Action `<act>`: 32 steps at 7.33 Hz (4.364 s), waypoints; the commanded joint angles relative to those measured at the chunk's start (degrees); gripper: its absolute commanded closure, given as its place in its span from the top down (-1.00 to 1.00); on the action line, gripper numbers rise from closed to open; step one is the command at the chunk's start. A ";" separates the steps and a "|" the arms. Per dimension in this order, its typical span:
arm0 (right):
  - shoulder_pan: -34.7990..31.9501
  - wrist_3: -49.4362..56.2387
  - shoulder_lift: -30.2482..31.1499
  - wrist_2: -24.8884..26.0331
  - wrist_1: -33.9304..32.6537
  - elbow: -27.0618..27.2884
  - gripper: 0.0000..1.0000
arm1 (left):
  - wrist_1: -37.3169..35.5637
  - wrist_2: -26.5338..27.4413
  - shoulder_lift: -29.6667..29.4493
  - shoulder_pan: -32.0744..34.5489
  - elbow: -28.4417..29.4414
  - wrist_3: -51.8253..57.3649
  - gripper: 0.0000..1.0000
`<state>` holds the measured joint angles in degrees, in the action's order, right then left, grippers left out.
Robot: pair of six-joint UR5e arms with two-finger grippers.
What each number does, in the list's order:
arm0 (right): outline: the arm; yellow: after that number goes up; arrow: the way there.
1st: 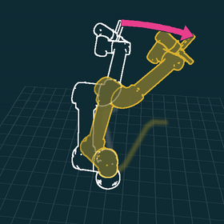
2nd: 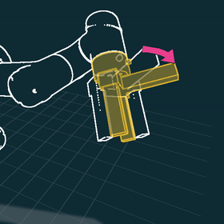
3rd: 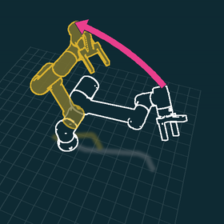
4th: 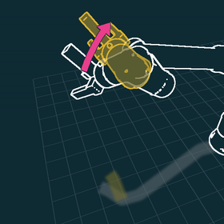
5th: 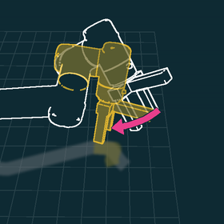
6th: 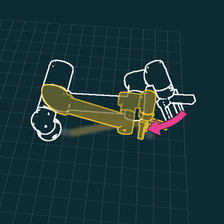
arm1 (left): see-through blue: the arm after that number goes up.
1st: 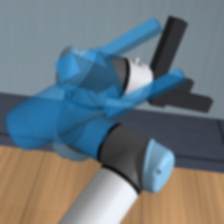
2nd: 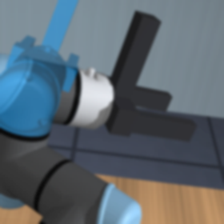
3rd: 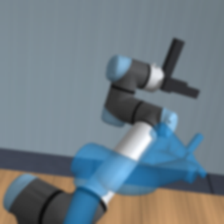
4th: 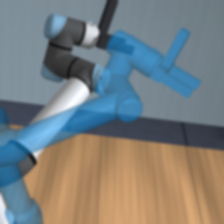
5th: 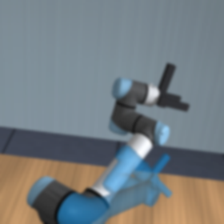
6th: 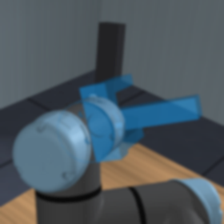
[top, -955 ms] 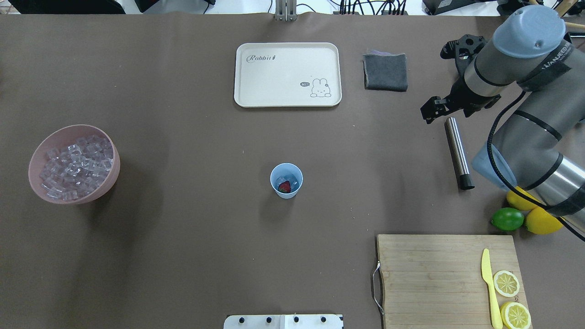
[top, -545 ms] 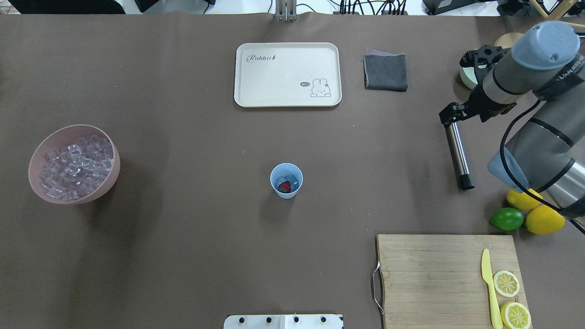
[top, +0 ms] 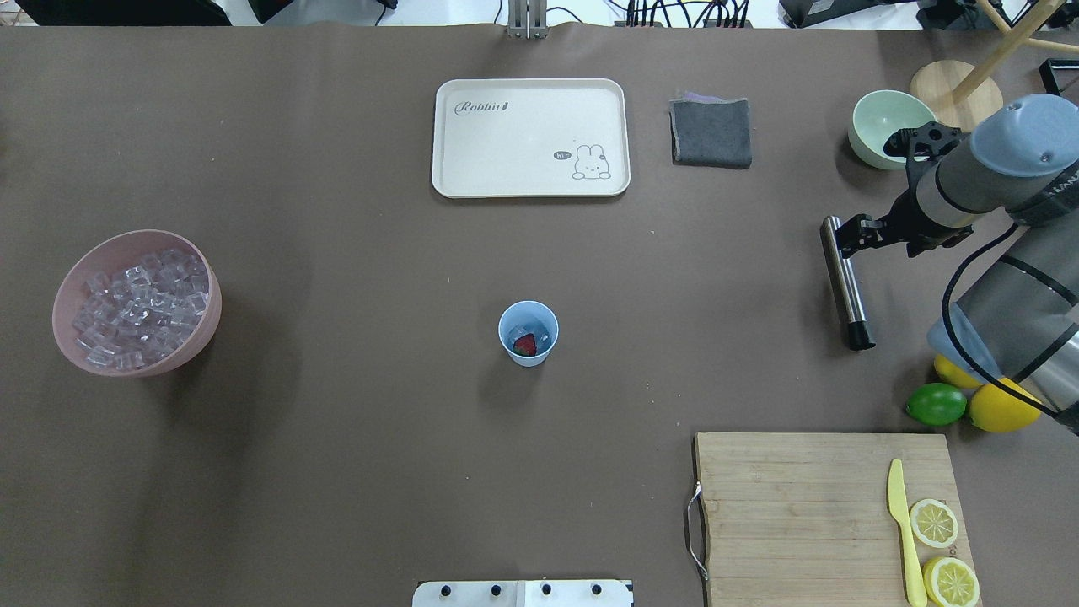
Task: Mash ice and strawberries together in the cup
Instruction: 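Move the right gripper toward the steel muddler and lower onto it, then close the right gripper on the steel muddler and lift it, then carry the muddler with the right gripper over the light-blue cup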
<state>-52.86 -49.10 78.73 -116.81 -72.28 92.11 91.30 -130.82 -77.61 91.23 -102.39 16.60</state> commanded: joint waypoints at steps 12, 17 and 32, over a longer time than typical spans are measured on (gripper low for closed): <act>1.71 1.38 -4.11 1.15 0.12 -5.53 0.55 | 0.10 -0.05 -0.18 -0.09 -0.44 0.01 0.97; 2.41 2.08 -4.11 1.15 0.21 -5.10 -1.00 | 0.10 0.04 -0.18 0.00 -0.35 0.02 0.97; 15.20 17.73 -14.22 17.19 22.21 11.87 -1.00 | 0.10 -0.05 0.44 0.00 0.26 -0.07 0.97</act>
<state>-42.78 -31.42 64.90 -104.98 -58.01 104.23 91.41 -130.87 -77.17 91.22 -102.15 16.55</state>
